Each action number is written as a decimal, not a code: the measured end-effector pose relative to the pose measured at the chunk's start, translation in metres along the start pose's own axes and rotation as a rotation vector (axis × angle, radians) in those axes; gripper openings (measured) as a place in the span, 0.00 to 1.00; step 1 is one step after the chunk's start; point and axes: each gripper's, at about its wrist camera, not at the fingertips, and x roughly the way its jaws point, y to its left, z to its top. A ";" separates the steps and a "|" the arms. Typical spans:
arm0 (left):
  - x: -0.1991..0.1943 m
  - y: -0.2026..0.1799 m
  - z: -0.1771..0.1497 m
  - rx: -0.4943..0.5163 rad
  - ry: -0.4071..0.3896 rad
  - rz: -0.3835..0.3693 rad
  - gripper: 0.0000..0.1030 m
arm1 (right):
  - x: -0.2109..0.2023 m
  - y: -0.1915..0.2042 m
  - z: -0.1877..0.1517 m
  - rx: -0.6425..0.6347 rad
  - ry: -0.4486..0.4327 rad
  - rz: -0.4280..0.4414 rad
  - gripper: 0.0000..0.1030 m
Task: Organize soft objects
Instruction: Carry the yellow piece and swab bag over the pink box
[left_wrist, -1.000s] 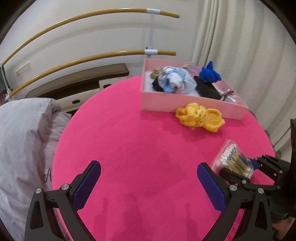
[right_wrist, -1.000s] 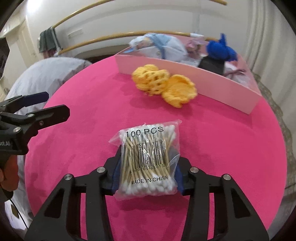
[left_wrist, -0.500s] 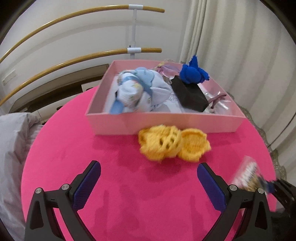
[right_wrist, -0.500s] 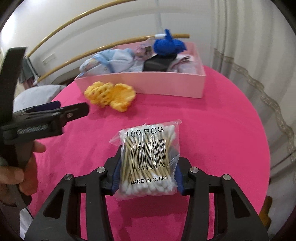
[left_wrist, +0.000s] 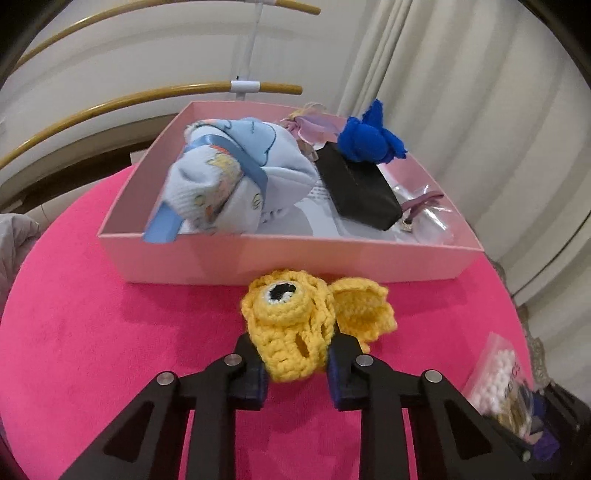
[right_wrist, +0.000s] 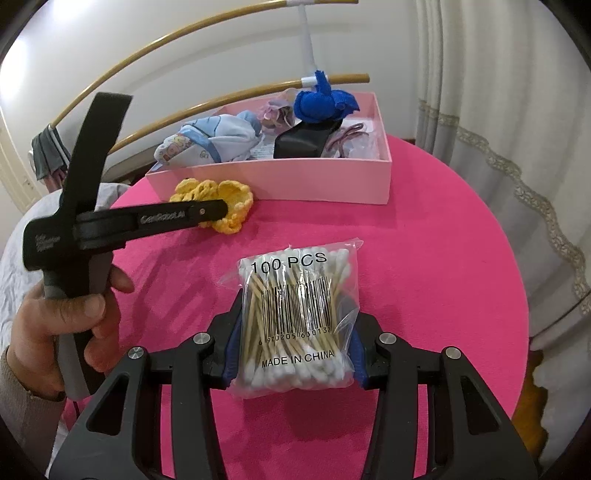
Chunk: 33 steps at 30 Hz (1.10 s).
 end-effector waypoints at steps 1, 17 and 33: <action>-0.004 0.002 -0.003 0.001 -0.004 0.001 0.20 | -0.001 0.001 0.000 0.000 -0.001 0.005 0.42; -0.102 0.011 -0.054 0.054 -0.058 0.063 0.20 | -0.017 0.022 0.004 -0.032 -0.020 0.051 0.42; -0.170 0.021 -0.034 0.054 -0.195 0.097 0.21 | -0.033 0.030 0.056 -0.071 -0.106 0.088 0.42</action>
